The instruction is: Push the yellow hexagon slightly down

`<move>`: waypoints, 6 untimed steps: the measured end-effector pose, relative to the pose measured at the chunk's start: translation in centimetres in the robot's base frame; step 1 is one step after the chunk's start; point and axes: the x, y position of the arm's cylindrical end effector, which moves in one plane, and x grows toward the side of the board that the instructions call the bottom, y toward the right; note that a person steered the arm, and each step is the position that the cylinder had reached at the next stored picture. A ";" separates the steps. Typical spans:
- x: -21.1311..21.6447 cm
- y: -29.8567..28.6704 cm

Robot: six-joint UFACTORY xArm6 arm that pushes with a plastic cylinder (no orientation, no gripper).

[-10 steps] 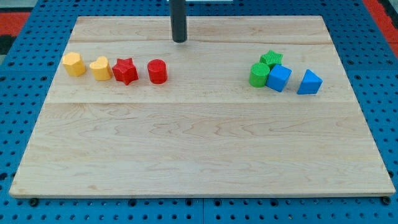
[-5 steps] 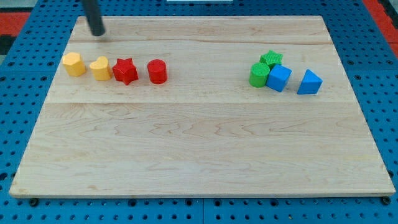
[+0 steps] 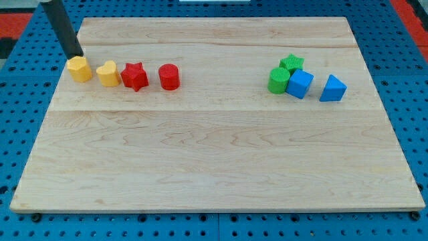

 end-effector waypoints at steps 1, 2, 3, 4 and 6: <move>0.4 0.0; 1.3 0.0; 1.4 0.0; 1.4 0.0; -3.4 3.5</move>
